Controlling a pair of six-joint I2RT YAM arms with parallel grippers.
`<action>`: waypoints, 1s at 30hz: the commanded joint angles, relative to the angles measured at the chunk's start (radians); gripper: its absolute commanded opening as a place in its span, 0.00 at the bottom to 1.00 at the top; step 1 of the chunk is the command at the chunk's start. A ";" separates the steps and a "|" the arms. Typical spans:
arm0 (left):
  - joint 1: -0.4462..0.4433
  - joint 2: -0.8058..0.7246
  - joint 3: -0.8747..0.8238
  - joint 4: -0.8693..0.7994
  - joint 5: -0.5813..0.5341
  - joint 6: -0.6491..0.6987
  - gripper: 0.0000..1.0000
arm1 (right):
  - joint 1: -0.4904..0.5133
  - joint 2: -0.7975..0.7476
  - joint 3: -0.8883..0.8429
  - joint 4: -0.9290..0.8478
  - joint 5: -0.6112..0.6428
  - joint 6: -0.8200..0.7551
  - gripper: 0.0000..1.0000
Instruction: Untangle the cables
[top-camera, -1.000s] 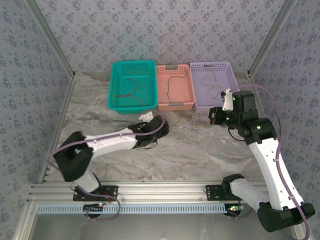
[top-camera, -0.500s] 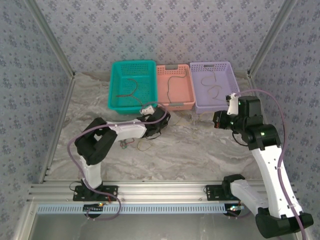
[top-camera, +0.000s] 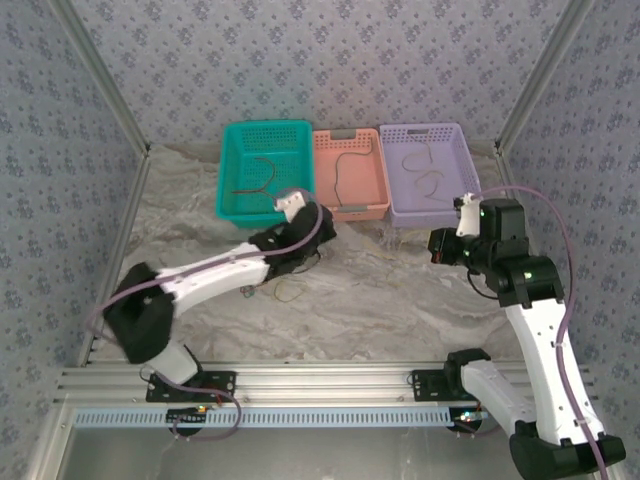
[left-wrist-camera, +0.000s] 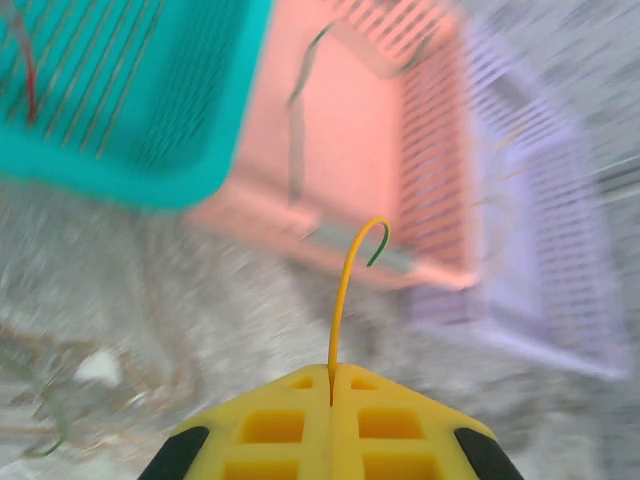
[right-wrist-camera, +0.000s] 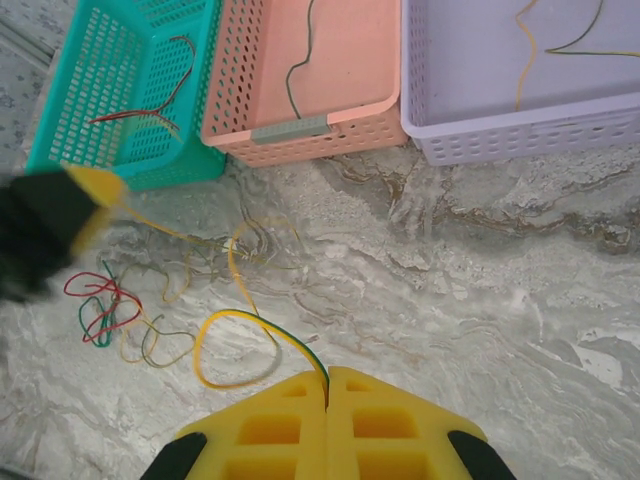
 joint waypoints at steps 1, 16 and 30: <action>0.074 -0.098 0.118 -0.053 -0.012 0.178 0.00 | -0.001 -0.010 -0.012 -0.003 -0.046 -0.019 0.00; 0.494 -0.070 0.491 0.255 0.585 0.231 0.00 | 0.307 0.098 -0.169 0.110 0.051 0.018 0.00; 0.458 0.034 0.530 0.438 0.841 0.159 0.00 | 0.448 0.246 -0.147 0.323 0.137 -0.004 0.36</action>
